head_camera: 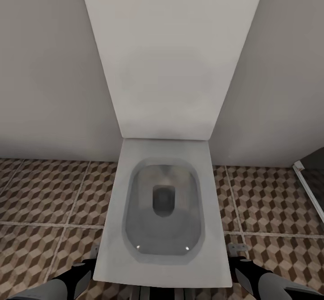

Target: Take the four mousetraps from the cabinet in the bathroom and place them on the bathroom floor. Make sure all four end up on the same floor surface, and ensure that at least two of them are either under or directly next to the same bathroom sink.

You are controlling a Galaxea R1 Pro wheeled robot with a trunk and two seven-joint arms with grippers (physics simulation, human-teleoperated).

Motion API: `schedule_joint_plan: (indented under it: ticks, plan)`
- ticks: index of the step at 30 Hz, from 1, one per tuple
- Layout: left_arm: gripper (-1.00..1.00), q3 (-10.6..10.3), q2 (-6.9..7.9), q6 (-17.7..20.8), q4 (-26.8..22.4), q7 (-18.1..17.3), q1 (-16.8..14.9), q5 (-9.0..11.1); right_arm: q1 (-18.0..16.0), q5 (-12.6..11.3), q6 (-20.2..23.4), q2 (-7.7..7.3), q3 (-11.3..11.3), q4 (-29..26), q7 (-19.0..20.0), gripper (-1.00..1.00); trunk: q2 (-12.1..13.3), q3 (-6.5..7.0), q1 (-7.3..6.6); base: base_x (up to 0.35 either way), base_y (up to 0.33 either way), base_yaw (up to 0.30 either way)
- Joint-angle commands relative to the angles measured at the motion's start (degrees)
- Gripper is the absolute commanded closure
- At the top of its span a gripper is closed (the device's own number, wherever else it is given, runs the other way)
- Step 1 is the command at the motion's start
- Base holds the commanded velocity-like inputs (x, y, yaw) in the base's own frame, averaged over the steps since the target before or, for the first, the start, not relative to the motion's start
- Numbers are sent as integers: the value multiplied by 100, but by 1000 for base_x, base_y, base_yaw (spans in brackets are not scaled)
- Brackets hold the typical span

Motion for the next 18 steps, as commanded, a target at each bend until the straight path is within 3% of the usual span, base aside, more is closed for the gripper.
schedule_joint_plan:
  ticks: [1,18]
  plan:
    - [100,-48,2,-7,3,-18,-2,41,-5,50,8,-1,-48,8,7,100,-1,-3,-1,0,0,0]
    - [100,-48,2,-7,3,-18,-2,41,-4,58,8,-9,-42,11,44,100,-1,-61,-1,0,0,0]
